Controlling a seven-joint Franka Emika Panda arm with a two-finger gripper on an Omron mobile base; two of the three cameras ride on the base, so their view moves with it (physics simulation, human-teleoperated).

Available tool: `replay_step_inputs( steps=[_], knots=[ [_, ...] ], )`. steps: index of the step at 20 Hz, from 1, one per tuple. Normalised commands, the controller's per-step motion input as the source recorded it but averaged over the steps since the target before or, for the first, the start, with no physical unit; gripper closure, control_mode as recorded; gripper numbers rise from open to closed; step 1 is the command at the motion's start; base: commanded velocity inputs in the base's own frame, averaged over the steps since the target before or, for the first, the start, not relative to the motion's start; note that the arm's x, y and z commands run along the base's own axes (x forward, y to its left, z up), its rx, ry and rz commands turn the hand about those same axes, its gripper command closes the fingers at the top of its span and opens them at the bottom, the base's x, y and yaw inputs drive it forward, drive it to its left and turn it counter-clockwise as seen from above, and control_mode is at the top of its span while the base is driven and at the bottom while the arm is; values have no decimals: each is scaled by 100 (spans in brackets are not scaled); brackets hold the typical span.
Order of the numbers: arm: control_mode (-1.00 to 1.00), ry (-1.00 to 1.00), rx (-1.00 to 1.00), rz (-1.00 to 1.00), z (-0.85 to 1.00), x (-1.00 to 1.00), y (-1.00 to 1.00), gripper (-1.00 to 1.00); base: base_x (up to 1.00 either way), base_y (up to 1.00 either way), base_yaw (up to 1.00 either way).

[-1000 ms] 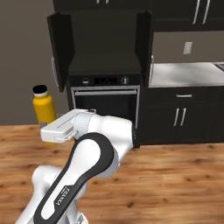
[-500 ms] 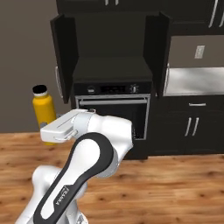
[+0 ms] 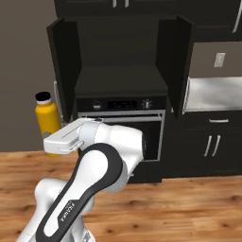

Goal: Pick the water bottle from the counter and place it in the open cabinet.

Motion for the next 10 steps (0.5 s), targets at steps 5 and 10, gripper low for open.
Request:
replay_step_inputs(
  steps=[5,10],
  knots=[
    [100,0,0,0,0,0,0,100,39,39,-10],
    [100,0,0,0,0,0,0,100,36,43,-11]
  ],
)
